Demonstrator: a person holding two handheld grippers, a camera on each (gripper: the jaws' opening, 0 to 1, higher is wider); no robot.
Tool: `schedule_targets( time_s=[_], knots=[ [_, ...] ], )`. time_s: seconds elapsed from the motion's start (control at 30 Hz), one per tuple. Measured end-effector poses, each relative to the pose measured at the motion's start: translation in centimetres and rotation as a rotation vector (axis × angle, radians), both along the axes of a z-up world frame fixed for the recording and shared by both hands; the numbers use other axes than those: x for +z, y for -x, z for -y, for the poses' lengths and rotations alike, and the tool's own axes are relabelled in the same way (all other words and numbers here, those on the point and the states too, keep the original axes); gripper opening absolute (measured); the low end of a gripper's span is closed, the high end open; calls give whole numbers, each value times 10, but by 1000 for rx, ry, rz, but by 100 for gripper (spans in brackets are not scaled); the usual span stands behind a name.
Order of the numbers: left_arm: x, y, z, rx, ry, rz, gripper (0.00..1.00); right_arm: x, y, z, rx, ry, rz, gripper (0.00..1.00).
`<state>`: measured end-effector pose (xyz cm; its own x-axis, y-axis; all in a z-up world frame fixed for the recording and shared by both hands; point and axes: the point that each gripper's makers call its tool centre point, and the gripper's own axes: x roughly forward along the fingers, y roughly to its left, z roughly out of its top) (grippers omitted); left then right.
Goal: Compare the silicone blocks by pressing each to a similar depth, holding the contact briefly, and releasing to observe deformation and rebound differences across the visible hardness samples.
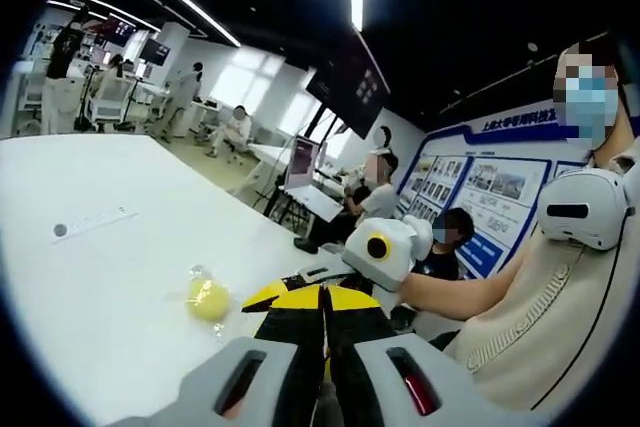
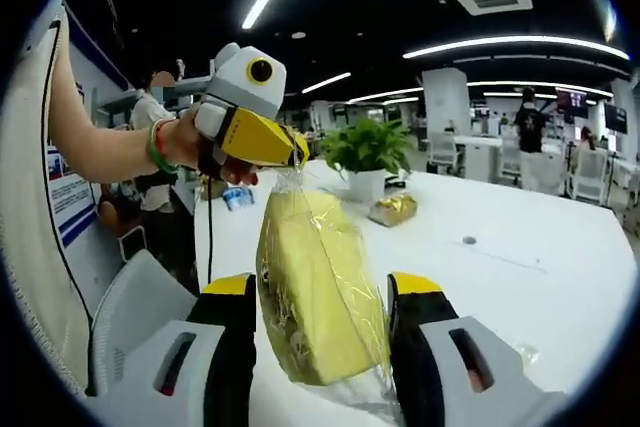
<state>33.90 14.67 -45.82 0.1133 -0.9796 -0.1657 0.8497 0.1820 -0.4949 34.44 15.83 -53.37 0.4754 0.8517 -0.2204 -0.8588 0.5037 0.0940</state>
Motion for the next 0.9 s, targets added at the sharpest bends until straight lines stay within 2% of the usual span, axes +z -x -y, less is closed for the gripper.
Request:
schedule_targets(
  time_s=[0.27,0.37,0.43,0.47,0.6,0.9],
  knots=[
    [-7,-3,0,9,-5,-18,0,9,-2,16,-62,-32,30,62],
    [-16,-5,0,19,-28,-40,0,10,-1,22,-73,-46,29,59],
    [-20,-8,0,31,-22,-40,0,10,-1,26,-92,-52,29,60],
    [-22,-8,0,25,-16,-61,0,11,1,29,-101,-53,32,61],
    [-29,-11,0,37,-27,-67,0,13,9,42,-128,-56,38,61],
    [-53,-21,-2,59,-37,-118,0,4,36,87,-226,-29,13,61]
  ],
)
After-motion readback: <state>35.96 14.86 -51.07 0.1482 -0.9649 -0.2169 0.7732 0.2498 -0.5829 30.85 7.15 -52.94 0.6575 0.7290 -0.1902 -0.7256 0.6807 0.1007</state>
